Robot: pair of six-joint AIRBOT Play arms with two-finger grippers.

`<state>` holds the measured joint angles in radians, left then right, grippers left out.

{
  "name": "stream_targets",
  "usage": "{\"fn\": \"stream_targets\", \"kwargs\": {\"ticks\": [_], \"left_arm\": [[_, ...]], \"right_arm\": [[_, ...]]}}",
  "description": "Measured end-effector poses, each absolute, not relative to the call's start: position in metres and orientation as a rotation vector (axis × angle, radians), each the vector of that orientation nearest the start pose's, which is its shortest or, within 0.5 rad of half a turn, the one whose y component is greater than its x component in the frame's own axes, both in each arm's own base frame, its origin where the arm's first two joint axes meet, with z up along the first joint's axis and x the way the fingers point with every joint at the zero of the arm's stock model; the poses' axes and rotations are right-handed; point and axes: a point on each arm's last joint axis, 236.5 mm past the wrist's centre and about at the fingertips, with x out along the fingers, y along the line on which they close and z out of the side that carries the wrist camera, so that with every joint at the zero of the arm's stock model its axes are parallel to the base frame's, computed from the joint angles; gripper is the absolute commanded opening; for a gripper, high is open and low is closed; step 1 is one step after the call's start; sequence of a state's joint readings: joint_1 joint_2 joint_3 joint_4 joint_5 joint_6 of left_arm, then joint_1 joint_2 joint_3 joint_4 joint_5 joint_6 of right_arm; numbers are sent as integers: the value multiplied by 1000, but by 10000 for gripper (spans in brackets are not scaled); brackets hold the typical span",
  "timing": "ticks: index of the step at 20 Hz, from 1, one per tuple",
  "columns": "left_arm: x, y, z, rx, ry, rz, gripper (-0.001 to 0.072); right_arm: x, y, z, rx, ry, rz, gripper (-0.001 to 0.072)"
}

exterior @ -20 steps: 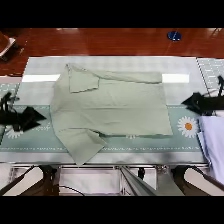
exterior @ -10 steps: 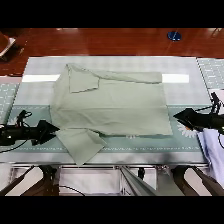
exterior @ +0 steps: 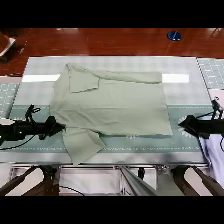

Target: Fold the shirts.

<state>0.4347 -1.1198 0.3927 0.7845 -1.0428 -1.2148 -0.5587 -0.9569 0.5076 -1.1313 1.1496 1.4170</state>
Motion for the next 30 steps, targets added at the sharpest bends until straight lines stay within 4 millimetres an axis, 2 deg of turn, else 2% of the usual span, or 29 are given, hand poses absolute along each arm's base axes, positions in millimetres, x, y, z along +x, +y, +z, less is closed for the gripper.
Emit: {"fn": "stream_targets", "kwargs": {"ticks": [2, 4, 9, 10, 12, 14, 16, 17, 18, 19, 20, 21, 23, 24, 25, 27, 28, 30], "left_arm": [[237, -51, -110, -926, 1392, -98, 17], [237, -51, -110, -923, 1390, -100, 17], [240, -51, -110, -927, 1381, -96, 17], [242, -51, -109, -935, 1372, -95, 17], [249, -51, -107, -944, 1339, -102, 17], [265, -53, -94, -974, 1279, -126, 17], [291, -54, -65, -987, 1188, -185, 17], [309, -52, -40, -975, 1116, -224, 17], [329, -48, -8, -954, 1029, -261, 17], [350, -44, 31, -922, 923, -298, 17], [369, -38, 81, -869, 799, -334, 17], [382, -33, 137, -804, 668, -364, 17], [388, -26, 250, -658, 405, -391, 17], [381, -27, 302, -585, 289, -398, 17], [365, -30, 350, -507, 183, -400, 17], [325, -40, 420, -381, 24, -385, 16], [303, -44, 442, -324, -32, -365, 16], [259, -49, 478, -222, -142, -299, 16]], "right_arm": [[207, -20, -89, 785, 1455, -135, 409], [204, -9, -95, 834, 1488, -100, 409], [220, 23, -102, 964, 1502, 27, 406], [226, 29, -103, 970, 1500, 48, 358], [242, 36, -107, 928, 1490, 80, 16], [269, 43, -98, 867, 1452, 131, 20], [303, 51, -71, 800, 1396, 213, 20], [325, 52, -50, 756, 1348, 251, 20], [349, 54, -18, 711, 1287, 302, 20], [373, 54, 19, 657, 1211, 344, 20], [393, 54, 60, 605, 1128, 378, 20], [412, 51, 110, 541, 1022, 402, 20], [427, 47, 213, 402, 798, 417, 20], [422, 47, 263, 339, 687, 413, 20], [409, 48, 306, 285, 590, 407, 20], [369, 53, 382, 190, 402, 387, 20], [345, 55, 413, 145, 319, 366, 20], [300, 55, 454, 77, 193, 318, 20]]}}
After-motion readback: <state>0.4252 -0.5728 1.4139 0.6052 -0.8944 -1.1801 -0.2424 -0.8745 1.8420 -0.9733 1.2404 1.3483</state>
